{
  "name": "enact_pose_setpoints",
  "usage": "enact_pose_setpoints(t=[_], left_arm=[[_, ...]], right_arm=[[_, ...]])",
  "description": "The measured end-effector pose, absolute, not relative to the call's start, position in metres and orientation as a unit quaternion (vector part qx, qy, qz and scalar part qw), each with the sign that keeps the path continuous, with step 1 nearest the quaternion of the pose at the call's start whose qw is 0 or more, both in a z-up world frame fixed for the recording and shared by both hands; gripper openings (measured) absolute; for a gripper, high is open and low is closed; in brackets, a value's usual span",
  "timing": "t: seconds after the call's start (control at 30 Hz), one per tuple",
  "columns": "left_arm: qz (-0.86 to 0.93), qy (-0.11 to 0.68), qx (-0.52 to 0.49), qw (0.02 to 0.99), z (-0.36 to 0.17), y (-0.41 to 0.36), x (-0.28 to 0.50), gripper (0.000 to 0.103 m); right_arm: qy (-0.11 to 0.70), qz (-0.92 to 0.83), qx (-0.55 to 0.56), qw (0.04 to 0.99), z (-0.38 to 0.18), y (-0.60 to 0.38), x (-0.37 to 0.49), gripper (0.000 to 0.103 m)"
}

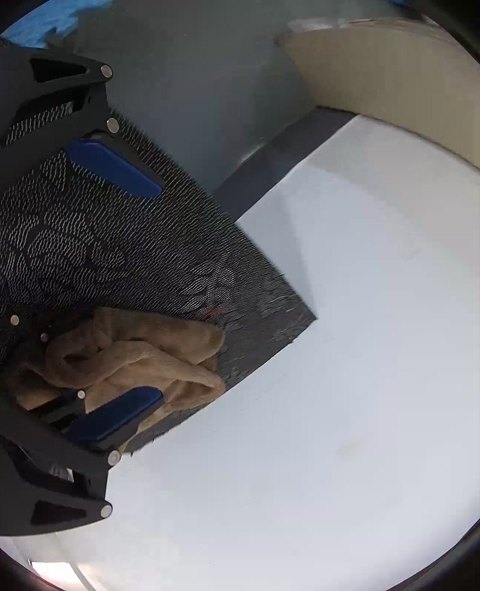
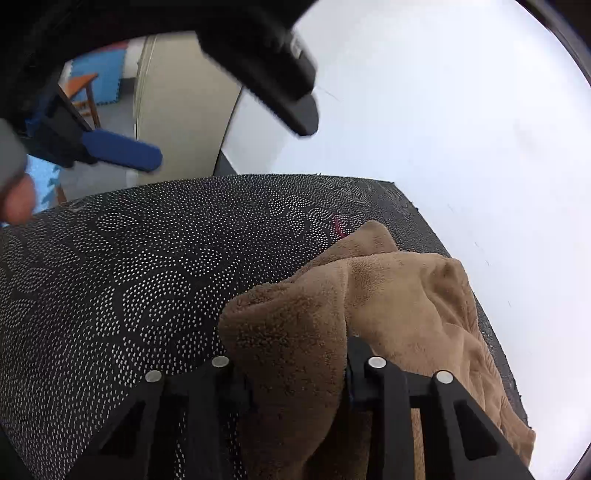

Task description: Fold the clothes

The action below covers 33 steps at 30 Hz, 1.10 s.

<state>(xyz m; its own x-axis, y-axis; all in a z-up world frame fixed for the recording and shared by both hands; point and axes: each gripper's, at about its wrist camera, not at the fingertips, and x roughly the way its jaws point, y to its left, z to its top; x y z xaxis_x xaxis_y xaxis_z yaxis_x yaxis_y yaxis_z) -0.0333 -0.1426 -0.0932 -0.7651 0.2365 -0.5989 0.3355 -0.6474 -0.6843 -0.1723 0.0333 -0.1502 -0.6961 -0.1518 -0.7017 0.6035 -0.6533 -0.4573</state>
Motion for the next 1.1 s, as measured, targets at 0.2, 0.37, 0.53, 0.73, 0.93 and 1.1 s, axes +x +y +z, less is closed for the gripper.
enact_pose_setpoints(t=[0.2, 0.37, 0.53, 0.73, 0.93, 1.1], left_arm=[[-0.806, 0.470, 0.357, -0.034, -0.106, -0.140, -0.056, 0.103], [-0.786, 0.459, 0.411, -0.051, -0.118, -0.128, -0.097, 0.103], [-0.761, 0.479, 0.426, -0.106, -0.108, -0.126, -0.144, 0.103], [-0.713, 0.463, 0.500, -0.164, -0.115, -0.101, -0.202, 0.103], [-0.708, 0.418, 0.541, -0.174, -0.116, -0.079, -0.240, 0.103], [-0.728, 0.363, 0.559, -0.163, -0.107, -0.067, -0.259, 0.089]], right_arm=[[0.348, -0.885, 0.251, 0.180, -0.128, 0.048, -0.140, 0.027], [0.334, -0.896, 0.239, 0.167, -0.116, 0.064, -0.137, 0.027], [0.337, -0.895, 0.235, 0.172, -0.119, 0.065, -0.135, 0.027], [0.336, -0.898, 0.226, 0.172, -0.120, 0.067, -0.132, 0.027], [0.335, -0.900, 0.218, 0.173, -0.121, 0.068, -0.130, 0.027], [0.331, -0.902, 0.217, 0.174, -0.120, 0.071, -0.130, 0.027]])
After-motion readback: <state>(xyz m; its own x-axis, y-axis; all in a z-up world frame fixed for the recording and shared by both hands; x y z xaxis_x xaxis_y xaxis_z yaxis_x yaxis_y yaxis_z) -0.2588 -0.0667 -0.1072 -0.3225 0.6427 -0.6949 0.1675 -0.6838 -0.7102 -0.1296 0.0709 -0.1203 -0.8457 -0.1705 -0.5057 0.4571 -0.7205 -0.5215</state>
